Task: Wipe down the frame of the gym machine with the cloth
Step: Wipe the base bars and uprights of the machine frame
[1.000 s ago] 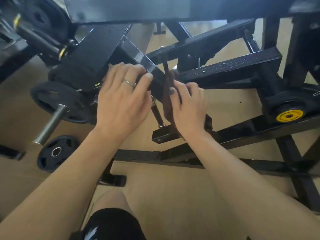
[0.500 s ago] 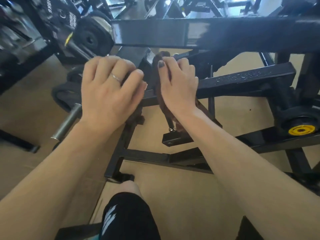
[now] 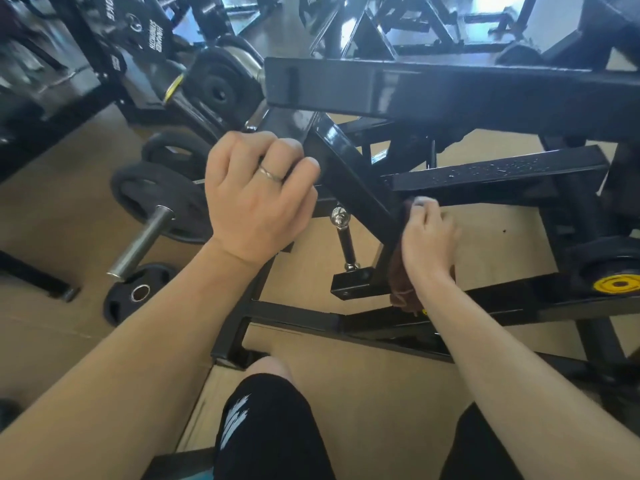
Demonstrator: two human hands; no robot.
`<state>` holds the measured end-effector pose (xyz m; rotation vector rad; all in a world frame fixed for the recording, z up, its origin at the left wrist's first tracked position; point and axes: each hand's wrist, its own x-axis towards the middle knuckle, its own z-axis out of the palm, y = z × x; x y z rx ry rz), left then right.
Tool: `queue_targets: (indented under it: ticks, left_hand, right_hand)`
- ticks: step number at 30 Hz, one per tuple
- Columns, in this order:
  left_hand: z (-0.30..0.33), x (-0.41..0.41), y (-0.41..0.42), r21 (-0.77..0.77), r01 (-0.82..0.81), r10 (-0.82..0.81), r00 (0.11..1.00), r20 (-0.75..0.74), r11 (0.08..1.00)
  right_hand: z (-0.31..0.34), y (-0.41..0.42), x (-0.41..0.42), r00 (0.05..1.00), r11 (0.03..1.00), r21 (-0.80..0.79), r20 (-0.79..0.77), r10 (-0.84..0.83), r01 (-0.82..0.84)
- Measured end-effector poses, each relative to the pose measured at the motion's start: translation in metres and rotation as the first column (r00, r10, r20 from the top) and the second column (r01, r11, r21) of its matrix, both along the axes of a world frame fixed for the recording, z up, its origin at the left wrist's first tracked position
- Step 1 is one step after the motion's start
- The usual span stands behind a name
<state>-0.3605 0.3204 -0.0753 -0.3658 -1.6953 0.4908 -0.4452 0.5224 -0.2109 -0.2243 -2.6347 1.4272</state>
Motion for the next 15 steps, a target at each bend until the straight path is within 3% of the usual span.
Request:
queue_targets:
  ticks: [6, 9, 12, 15]
  left_hand:
    - [0.0, 0.001, 0.002, 0.03, -0.003, 0.002, 1.0, 0.019, 1.0]
    - [0.001, 0.002, 0.001, 0.036, -0.005, 0.004, 1.0, 0.027, 0.999]
    - [0.002, 0.002, 0.001, 0.029, -0.01, 0.008, 0.999, 0.041, 1.0]
    - [0.001, 0.002, 0.001, 0.037, 0.0, -0.002, 0.999, 0.047, 0.999]
  right_hand:
    - [0.079, -0.065, 0.009, 0.879, 0.982, 0.096, -0.437, 0.189, -0.164]
    - [0.081, -0.071, 0.007, 0.807, 0.976, 0.151, -0.549, 0.216, -0.158]
    - [0.053, -0.046, -0.004, 0.842, 0.972, 0.117, -0.485, 0.237, -0.205]
    - [0.014, -0.003, -0.008, 0.964, 0.985, 0.014, -0.207, 0.168, -0.169]
